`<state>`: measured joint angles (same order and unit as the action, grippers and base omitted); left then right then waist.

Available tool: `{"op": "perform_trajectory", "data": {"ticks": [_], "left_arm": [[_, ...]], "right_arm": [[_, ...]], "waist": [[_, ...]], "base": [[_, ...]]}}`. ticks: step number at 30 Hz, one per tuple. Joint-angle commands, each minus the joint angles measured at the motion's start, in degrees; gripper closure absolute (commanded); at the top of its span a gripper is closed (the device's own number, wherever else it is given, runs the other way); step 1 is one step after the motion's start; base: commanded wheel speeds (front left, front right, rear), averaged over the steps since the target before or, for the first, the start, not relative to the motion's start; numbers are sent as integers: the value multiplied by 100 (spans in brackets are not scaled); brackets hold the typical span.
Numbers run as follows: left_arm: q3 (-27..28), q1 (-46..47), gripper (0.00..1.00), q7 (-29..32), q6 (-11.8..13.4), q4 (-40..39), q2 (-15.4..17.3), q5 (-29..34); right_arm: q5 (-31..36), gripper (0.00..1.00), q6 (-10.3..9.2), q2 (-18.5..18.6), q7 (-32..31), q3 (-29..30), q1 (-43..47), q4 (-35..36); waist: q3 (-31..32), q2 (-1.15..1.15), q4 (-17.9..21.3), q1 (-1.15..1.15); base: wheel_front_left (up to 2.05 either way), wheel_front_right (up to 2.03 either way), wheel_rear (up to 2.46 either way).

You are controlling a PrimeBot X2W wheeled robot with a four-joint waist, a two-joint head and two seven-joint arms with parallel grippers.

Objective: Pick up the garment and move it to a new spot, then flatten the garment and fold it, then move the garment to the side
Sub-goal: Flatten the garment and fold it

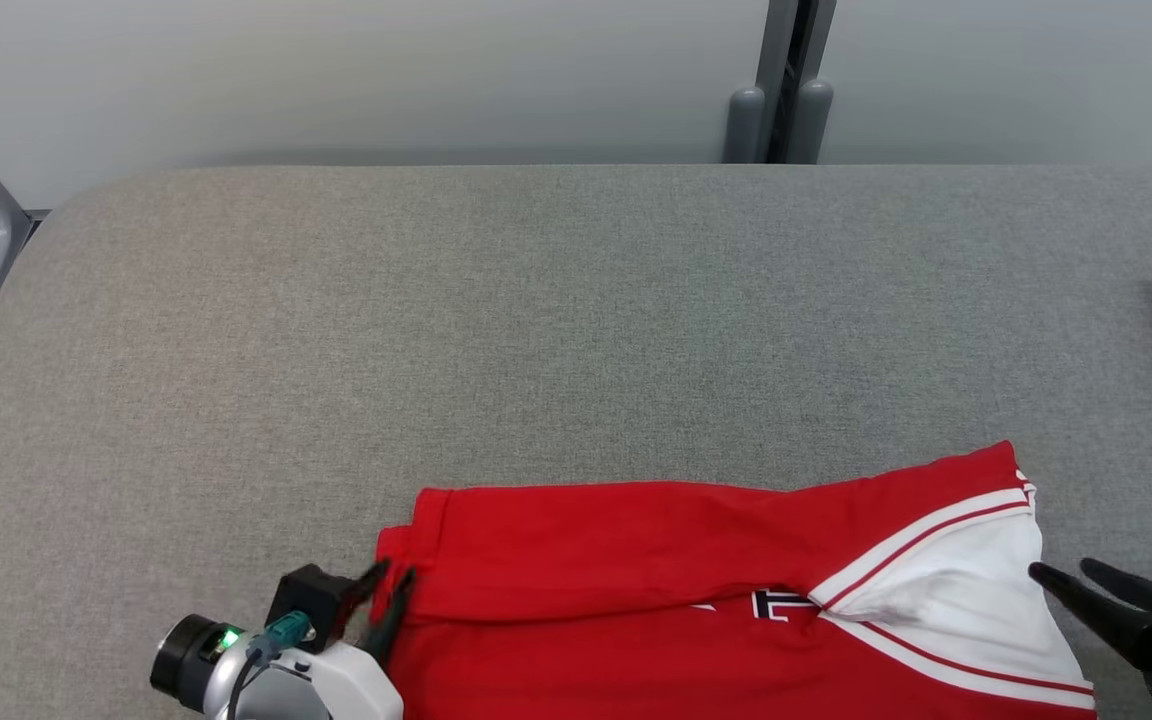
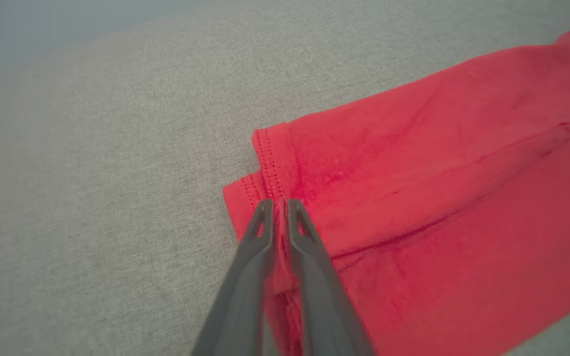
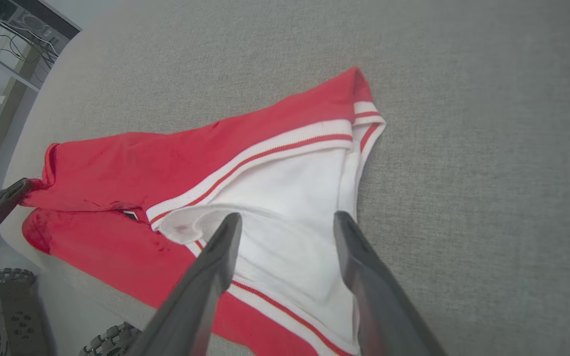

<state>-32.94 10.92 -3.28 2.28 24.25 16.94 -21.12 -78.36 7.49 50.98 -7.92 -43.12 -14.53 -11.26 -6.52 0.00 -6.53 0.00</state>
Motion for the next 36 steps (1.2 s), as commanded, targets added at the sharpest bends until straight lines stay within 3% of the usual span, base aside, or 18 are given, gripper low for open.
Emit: {"op": "perform_trajectory", "data": {"ticks": [1,8,12,20,23,31,36], "left_arm": [[101,-5,0,49,7,-69,102,-91],[436,29,0,-107,294,-443,317,-183],[744,77,0,-432,524,-710,250,-332],[1264,24,0,-1055,779,-1006,-67,-624],[1479,-73,0,-1181,849,-1194,-233,-418],[2159,-459,0,-1187,500,-1817,-698,327],[2427,-542,0,-1188,230,-1786,-974,550]], "right_arm": [[-9,0,0,128,-58,79,65,4],[3,0,-1,149,125,443,58,-197],[393,0,1,-68,714,673,-36,-268],[1255,0,0,-715,1977,1094,81,-704],[1876,0,0,-1211,2255,1367,170,-1026],[3006,0,0,-2423,2318,2521,679,-1295],[3326,0,0,-2833,2319,2776,950,-1374]], "waist": [[19,0,1,0],[96,0,-9,0],[142,0,-2,0],[206,0,66,0],[191,0,110,0],[127,0,150,0],[76,0,131,0]], "base": [[0,0,0],[0,0,0],[0,0,0],[0,0,0],[0,0,0],[0,0,0],[0,0,0]]}}
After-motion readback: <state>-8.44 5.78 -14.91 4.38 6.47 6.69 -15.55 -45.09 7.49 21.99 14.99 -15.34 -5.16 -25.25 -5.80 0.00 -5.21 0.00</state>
